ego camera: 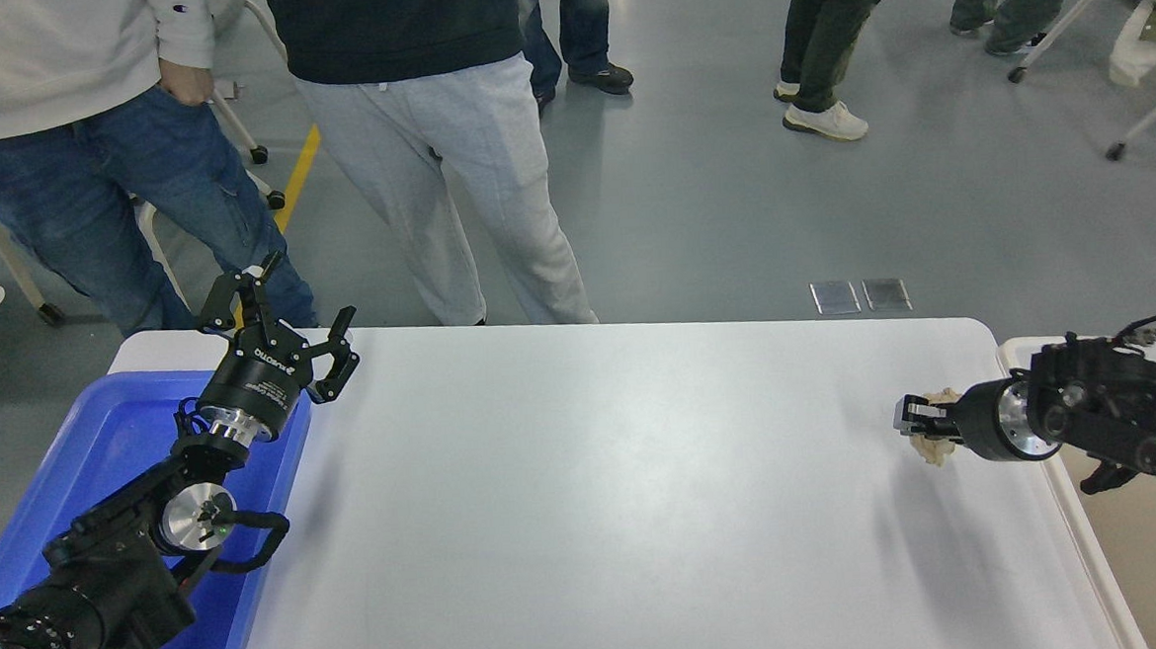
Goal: Tidy desktop
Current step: 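Lift the paper ball with the right gripper toward the beige bin, then lower the paper ball into the beige bin and open the right gripper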
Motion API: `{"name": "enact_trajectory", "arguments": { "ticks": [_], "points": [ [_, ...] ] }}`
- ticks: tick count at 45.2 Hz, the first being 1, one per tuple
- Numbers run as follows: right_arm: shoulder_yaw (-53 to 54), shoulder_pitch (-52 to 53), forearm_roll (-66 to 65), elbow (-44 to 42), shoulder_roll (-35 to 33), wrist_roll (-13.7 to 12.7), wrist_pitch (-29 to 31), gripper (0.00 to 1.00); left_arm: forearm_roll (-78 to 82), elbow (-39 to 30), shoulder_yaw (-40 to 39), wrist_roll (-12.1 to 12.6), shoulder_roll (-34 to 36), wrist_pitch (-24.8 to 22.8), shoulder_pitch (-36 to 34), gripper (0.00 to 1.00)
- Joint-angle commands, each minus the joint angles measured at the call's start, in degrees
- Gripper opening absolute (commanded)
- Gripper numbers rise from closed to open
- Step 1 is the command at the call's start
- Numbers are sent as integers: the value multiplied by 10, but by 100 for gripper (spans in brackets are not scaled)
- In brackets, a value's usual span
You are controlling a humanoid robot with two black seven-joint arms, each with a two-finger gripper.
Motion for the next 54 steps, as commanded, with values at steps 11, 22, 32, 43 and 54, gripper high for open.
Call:
{"name": "enact_trajectory", "arguments": {
  "ticks": [11,22,32,43,54],
  "points": [
    [0,202,72,222,-215,-46,89,0,1,0,0,0,0,-1,0,100],
    [4,242,72,212,-252,-54,116,0,1,0,0,0,0,-1,0,100],
    [4,225,104,146,-260,-58,78,0,1,0,0,0,0,-1,0,100],
    [0,160,210,6,-245,-58,13,0,1,0,0,0,0,-2,0,100],
    [1,38,373,-190,-149,-59,-34,0,1,0,0,0,0,-1,0,100]
  ]
}}
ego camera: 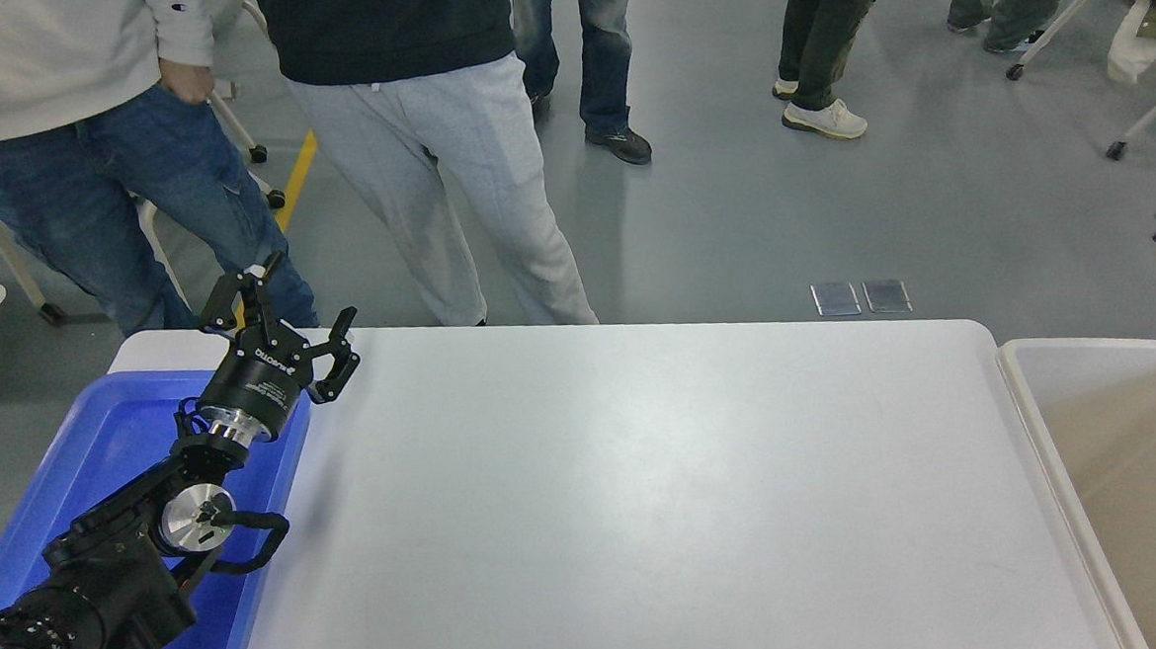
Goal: Tidy desktop
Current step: 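Lower the paper ball into the beige bin and open the right gripper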
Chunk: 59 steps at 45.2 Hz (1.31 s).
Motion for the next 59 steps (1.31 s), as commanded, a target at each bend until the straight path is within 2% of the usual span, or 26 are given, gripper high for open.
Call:
{"name": "enact_trajectory", "arguments": {
  "ticks": [1,11,17,36,59],
  "points": [
    [1,-115,156,-204,88,-2,-46,0,0,0,0,0,0,1,0,100],
    [25,-230,235,-401,222,-5,-60,0,-1,0,0,0,0,1,0,100],
    [83,-275,241,-456,275,-15,-62,0,0,0,0,0,0,1,0,100],
    [273,-348,242,-466,307,-43,-66,0,0,0,0,0,0,2,0,100],
    [319,-371,244,-464,307,-42,-65,0,-1,0,0,0,0,2,0,100]
  ]
}}
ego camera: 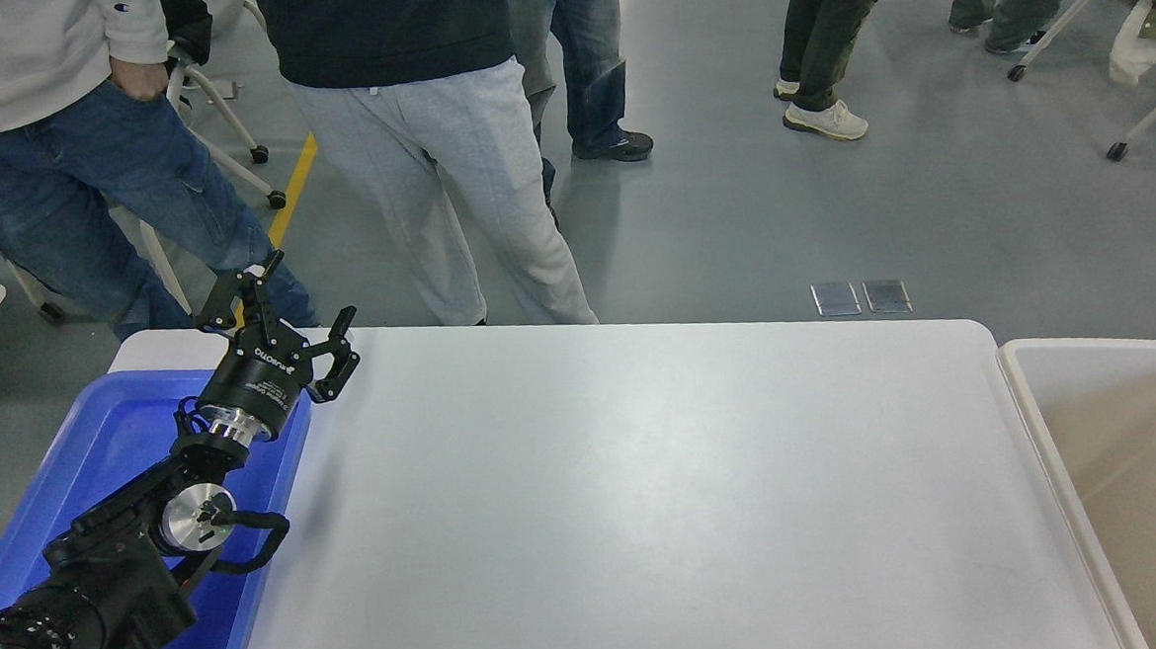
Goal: Tidy desktop
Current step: 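Lower the paper ball into the beige bin and open the right gripper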
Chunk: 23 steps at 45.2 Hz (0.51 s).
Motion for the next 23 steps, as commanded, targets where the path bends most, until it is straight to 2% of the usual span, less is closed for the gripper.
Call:
{"name": "enact_trajectory", "arguments": {
  "ticks": [1,2,3,5,6,12,23],
  "points": [
    [24,-9,2,-1,2,0,0,0,0,0,0,0,0,0,0,100],
    [24,-9,2,-1,2,0,0,10,0,0,0,0,0,0,0,100],
    [24,-9,2,-1,2,0,1,25,0,0,0,0,0,0,0,100],
    [25,-8,2,0,2,1,1,69,0,0,0,0,0,0,0,100],
    [25,-8,2,1,2,3,2,79,0,0,0,0,0,0,0,100],
    [25,-8,2,3,2,5,3,97,0,0,0,0,0,0,0,100],
    [17,0,1,7,1,5,4,100,0,0,0,0,0,0,0,100]
  ]
}}
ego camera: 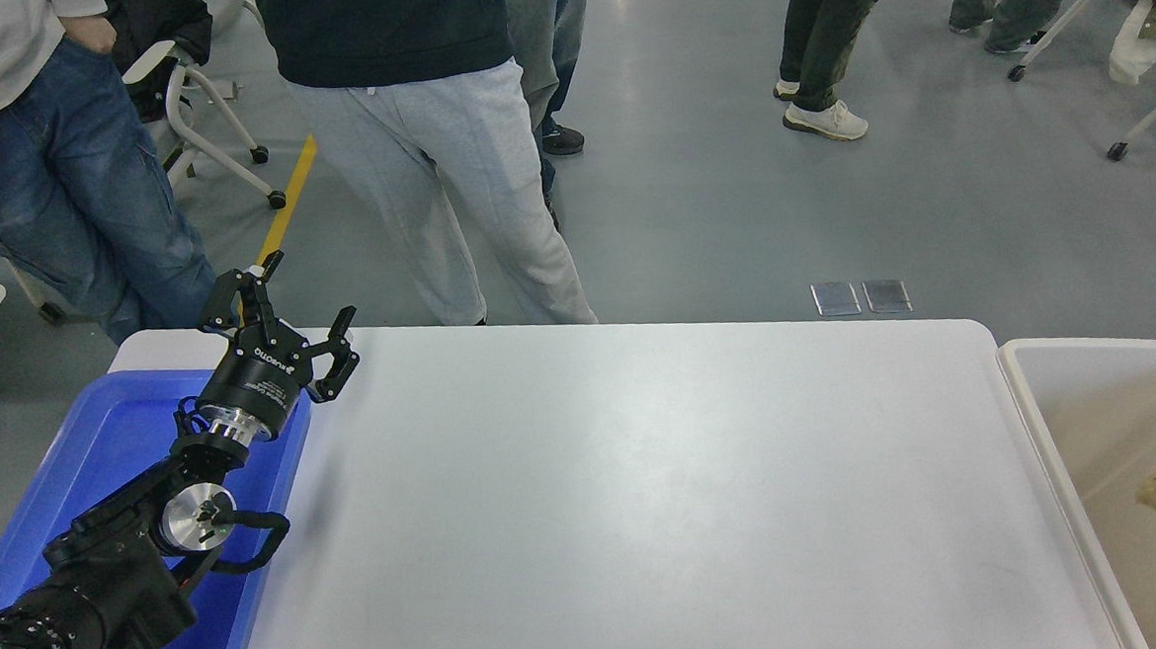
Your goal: Tidy desktop
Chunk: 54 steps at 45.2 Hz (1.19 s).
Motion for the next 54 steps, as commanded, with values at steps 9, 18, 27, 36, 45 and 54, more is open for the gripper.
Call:
{"name": "enact_trajectory", "arguments": {
  "ticks": [9,18,27,36,45,54],
  "points": [
    [-3,13,-1,3,-1,1,0,100,0,0,0,0,0,0,0,100],
    [5,43,0,4,-3,1,4,100,0,0,0,0,0,0,0,100],
    [45,82,49,38,-14,1,26,100,0,0,0,0,0,0,0,100],
    [178,101,93,137,-64,1,117,100,0,0,0,0,0,0,0,100],
    [276,100,94,254,-79,1,156,100,0,0,0,0,0,0,0,100],
    [332,77,94,374,-74,1,159,100,0,0,0,0,0,0,0,100]
  ]
}}
